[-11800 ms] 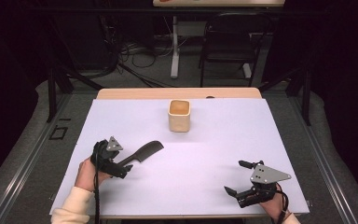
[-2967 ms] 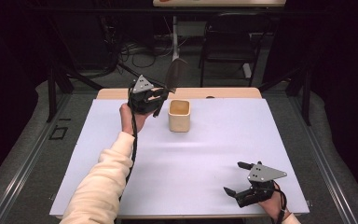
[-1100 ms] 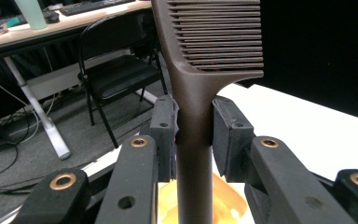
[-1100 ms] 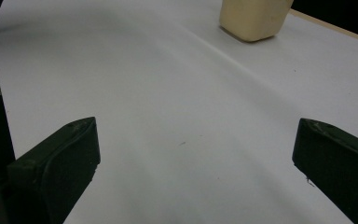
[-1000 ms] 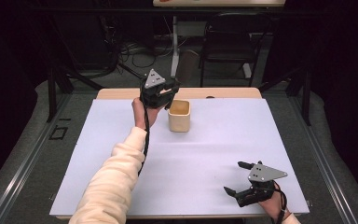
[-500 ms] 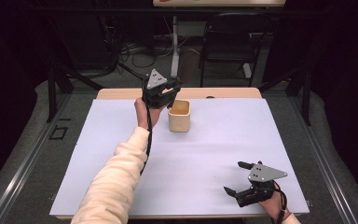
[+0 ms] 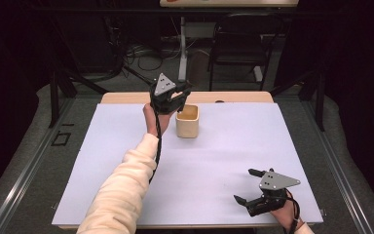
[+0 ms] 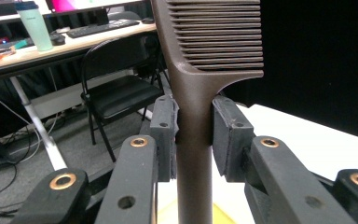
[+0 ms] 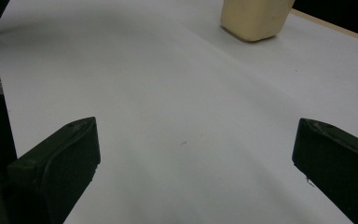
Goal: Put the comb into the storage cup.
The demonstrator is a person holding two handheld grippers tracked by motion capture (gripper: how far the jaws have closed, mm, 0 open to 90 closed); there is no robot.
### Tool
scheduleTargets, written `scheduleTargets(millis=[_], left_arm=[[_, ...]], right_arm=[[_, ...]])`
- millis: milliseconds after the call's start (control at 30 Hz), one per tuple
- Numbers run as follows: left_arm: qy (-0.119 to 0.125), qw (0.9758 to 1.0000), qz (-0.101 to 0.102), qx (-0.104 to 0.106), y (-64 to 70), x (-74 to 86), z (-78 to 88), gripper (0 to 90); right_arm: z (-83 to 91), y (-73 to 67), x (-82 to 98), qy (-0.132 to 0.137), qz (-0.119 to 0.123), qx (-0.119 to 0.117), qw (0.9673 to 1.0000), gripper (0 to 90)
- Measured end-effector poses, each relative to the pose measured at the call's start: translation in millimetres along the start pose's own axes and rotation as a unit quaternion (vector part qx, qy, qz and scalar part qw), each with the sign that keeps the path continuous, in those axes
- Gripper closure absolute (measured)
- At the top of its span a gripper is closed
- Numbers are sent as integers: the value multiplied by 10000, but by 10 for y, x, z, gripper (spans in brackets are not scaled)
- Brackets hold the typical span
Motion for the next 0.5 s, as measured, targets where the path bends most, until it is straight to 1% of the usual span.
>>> scheduleTargets(millis=[500], left_arm=[[31, 10000, 43, -25, -25, 67, -86, 719]], right_arm=[[-1, -4, -2, 10, 5, -15, 10000, 3]])
Point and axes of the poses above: each handheld gripper's, and its own axes: z roughly backward along the jaws, x roughly out of its underside, y roughly to its right, the point moved 5 cm from there along -z, roughly forward along the jaws, and after that the axes turned 10 degrees about z, right-handed, at the moved point
